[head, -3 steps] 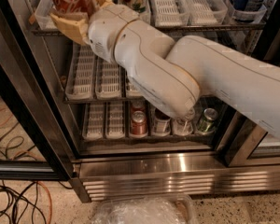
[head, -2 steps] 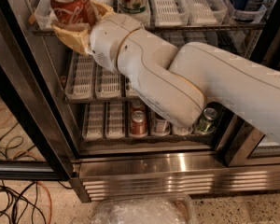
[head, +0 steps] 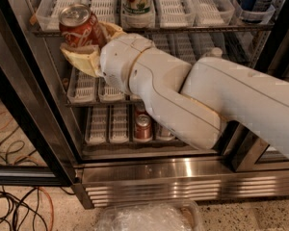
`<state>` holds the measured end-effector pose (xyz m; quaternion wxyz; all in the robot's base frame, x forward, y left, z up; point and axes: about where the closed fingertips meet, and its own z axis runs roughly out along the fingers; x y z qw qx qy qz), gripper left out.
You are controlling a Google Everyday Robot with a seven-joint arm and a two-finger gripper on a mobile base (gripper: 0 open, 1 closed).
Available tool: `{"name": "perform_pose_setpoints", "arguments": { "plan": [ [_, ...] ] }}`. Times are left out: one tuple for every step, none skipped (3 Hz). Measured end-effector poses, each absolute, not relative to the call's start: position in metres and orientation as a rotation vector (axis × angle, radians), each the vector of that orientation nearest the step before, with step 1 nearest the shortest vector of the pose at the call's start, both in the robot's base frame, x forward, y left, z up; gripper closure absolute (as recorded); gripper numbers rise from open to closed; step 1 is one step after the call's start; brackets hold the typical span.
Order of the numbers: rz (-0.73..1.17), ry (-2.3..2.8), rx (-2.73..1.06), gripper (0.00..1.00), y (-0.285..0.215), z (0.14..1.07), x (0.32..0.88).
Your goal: Pick coke can from top shelf of fridge
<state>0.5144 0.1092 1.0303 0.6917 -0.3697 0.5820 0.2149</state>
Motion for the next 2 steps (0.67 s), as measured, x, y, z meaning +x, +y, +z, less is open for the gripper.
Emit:
{"name": "perform_pose_setpoints", "arguments": {
  "plan": [
    [0.463,1.303,-0.86,1.0,0.089,1.015,0.498],
    [0.453,1.292,-0.902,1.0,0.077,1.007,0.483]
  ]
}}
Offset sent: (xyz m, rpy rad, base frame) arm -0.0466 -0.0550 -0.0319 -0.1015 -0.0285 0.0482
